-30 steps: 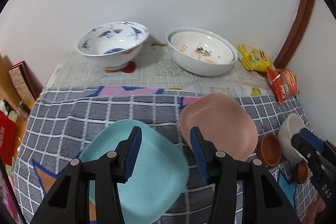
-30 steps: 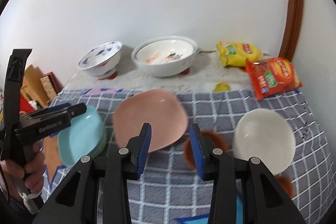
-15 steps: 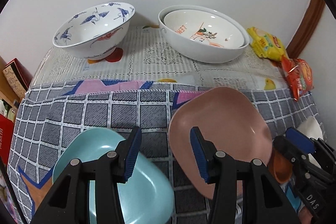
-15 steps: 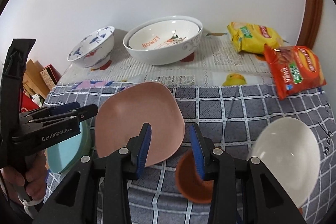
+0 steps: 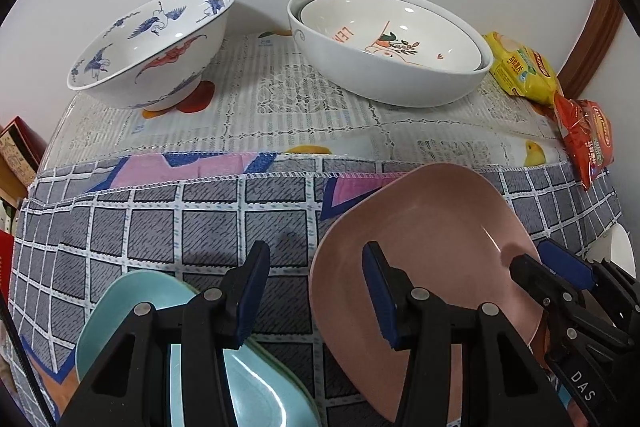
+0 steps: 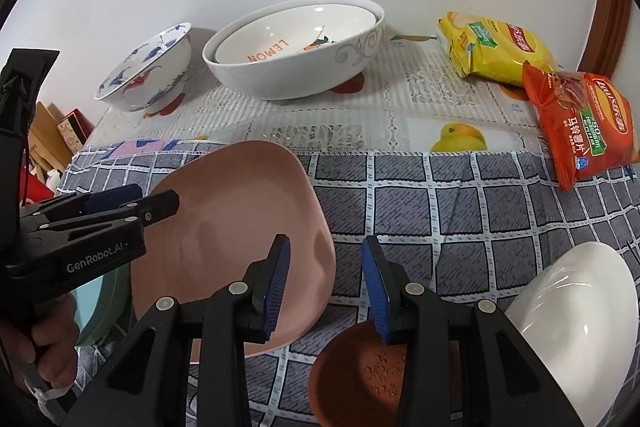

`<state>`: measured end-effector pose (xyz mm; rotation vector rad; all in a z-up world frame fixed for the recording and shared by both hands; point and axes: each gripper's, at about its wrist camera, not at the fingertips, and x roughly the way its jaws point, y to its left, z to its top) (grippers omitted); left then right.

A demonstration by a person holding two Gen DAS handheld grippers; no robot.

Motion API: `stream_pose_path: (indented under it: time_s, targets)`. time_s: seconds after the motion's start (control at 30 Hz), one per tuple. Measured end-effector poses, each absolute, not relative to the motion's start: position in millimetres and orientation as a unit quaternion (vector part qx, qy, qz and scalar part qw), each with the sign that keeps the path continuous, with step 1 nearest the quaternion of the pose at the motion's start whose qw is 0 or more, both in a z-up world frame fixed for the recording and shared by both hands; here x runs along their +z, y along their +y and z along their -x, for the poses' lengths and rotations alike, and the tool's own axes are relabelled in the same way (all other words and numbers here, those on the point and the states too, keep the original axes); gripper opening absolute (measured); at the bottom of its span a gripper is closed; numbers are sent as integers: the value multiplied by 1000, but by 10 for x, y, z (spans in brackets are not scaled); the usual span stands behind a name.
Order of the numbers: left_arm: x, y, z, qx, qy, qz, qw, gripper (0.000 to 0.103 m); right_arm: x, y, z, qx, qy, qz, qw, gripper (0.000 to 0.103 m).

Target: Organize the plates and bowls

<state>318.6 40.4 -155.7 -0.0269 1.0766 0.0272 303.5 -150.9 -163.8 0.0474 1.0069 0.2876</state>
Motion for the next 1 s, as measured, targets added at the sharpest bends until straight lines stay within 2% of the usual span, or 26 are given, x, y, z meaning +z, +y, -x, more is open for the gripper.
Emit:
stream_pose_path:
  time_s: [0.5, 0.63, 1.0]
  targets:
    - [-1602, 400, -3230, -3, 510, 17, 860, 45, -1703, -1443, -3069, 142, 485, -20, 863, 22]
    - [-1618, 382, -3233, -10, 512, 17, 859, 38, -1721, -1440, -3083, 141, 486, -21, 862, 16]
    - [-1666, 342, -3250, -15, 514, 13, 858, 27, -1751, -1448, -3096, 140, 487, -26, 862, 13]
